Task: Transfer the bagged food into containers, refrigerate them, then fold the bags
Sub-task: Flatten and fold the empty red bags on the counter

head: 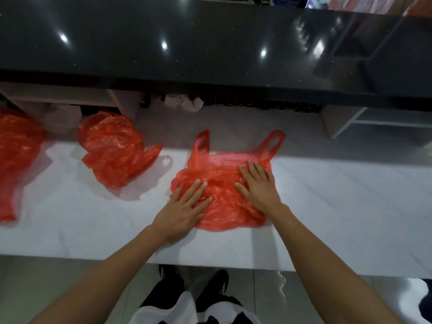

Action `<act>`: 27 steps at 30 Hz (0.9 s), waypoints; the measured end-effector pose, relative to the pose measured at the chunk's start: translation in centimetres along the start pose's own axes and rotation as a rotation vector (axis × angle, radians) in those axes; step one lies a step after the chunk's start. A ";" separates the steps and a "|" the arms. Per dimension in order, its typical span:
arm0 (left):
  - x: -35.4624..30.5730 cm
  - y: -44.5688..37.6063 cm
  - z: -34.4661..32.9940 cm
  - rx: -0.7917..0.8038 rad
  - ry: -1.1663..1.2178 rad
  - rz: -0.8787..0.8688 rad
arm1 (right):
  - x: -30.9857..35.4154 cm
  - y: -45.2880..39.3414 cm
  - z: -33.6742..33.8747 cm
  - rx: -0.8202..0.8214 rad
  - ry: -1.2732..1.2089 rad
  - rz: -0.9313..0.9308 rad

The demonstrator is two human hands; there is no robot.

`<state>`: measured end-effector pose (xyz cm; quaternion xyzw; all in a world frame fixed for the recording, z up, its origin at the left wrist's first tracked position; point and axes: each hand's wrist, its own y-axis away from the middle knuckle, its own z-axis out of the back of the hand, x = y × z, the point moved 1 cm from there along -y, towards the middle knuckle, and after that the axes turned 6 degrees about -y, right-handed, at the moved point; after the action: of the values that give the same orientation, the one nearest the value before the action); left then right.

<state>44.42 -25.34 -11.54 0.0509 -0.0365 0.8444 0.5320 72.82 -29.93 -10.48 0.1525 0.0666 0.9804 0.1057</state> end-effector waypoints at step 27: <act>-2.0 -2.9 1.4 0.173 0.219 0.437 | 7.7 3.5 3.3 -0.353 -0.076 0.067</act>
<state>47.98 -26.07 -10.38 -0.0045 0.0837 0.9397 0.3314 66.01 -31.27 -4.65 0.1708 -0.1156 0.9733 0.1003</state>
